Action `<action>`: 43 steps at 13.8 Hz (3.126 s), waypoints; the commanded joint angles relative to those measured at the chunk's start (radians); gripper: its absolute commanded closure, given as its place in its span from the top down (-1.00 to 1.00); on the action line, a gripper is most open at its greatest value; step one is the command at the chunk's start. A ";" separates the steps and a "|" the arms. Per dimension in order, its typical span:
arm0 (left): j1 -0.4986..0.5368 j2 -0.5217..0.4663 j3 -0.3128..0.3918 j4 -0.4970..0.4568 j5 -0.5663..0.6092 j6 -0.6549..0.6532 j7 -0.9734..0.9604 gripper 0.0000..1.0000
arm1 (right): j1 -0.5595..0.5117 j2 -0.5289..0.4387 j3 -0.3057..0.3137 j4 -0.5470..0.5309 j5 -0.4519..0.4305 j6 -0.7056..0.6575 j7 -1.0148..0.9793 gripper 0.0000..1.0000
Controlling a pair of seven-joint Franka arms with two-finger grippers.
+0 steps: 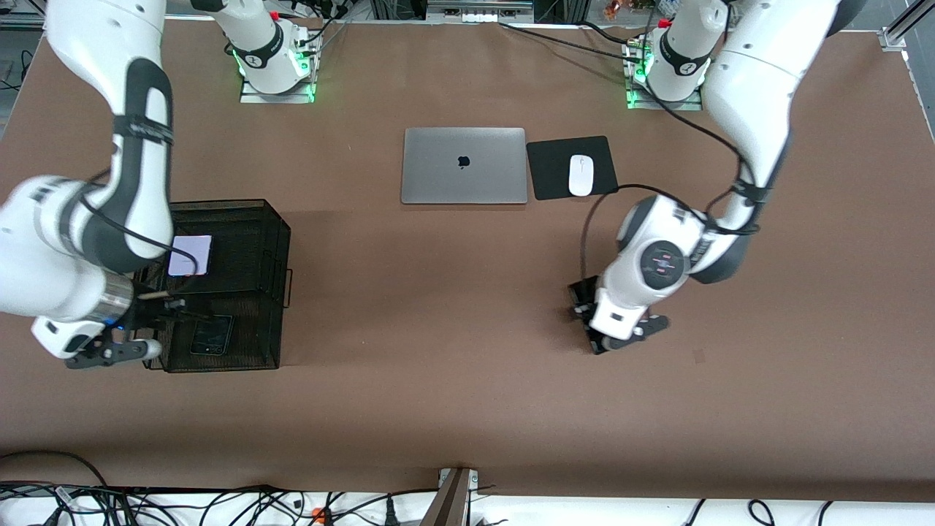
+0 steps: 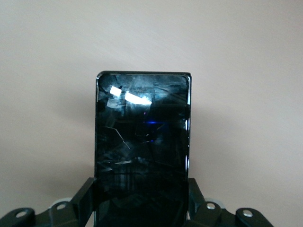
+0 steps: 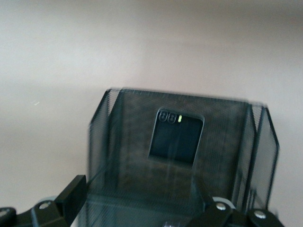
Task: Place phones with both arms
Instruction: 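Drop the flip phone in the organizer while the left gripper sets down the black phone, then grasp the black phone with the right gripper while the left gripper withdraws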
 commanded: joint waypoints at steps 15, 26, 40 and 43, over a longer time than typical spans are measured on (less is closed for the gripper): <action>-0.670 0.341 0.267 0.504 0.018 0.004 0.006 -1.00 | 0.090 -0.102 -0.010 0.039 -0.137 -0.137 0.195 0.98; -0.620 0.332 0.275 0.553 0.008 0.004 -0.117 1.00 | 0.090 -0.102 -0.009 0.037 -0.137 -0.138 0.195 0.98; -0.076 -0.034 0.270 0.492 -0.111 -0.640 0.370 1.00 | 0.369 0.102 0.110 0.040 -0.057 0.271 0.743 0.98; 0.044 -0.192 0.272 0.362 -0.111 -0.651 0.558 1.00 | 0.369 0.175 0.183 0.036 -0.012 0.356 0.749 0.98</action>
